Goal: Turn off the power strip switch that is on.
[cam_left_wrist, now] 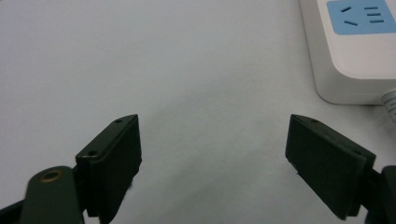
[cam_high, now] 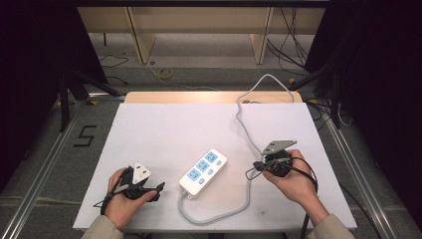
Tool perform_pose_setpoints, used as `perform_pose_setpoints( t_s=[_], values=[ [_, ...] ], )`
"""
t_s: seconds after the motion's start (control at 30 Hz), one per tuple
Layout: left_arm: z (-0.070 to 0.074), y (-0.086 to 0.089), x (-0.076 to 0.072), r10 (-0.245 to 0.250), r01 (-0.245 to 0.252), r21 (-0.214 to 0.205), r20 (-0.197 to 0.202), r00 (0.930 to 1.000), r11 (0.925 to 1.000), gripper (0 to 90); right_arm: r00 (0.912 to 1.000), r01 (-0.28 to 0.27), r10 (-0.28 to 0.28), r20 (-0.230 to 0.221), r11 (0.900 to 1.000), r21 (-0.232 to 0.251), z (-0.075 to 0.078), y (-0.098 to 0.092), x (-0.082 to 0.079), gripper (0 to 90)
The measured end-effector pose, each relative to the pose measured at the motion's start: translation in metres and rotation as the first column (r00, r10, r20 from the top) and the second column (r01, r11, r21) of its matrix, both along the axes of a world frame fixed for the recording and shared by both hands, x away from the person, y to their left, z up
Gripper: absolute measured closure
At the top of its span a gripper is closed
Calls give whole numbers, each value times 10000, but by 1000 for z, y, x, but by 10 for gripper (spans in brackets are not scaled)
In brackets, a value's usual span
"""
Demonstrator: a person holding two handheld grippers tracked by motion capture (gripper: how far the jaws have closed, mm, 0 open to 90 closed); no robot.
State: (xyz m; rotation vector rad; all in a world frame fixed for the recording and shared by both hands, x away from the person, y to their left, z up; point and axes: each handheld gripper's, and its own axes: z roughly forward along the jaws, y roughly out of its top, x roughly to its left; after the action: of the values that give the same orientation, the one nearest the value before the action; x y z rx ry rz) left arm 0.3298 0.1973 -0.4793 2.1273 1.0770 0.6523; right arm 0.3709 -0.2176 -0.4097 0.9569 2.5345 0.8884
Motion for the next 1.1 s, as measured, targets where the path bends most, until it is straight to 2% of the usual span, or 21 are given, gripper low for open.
perform_pose_setpoints(
  t_s=[1.1],
  values=[
    [1,0,0,-13,13,19,41,10000,10000,180,9995,-234,230,-236,9996,-172,2,12,9,900]
  ],
)
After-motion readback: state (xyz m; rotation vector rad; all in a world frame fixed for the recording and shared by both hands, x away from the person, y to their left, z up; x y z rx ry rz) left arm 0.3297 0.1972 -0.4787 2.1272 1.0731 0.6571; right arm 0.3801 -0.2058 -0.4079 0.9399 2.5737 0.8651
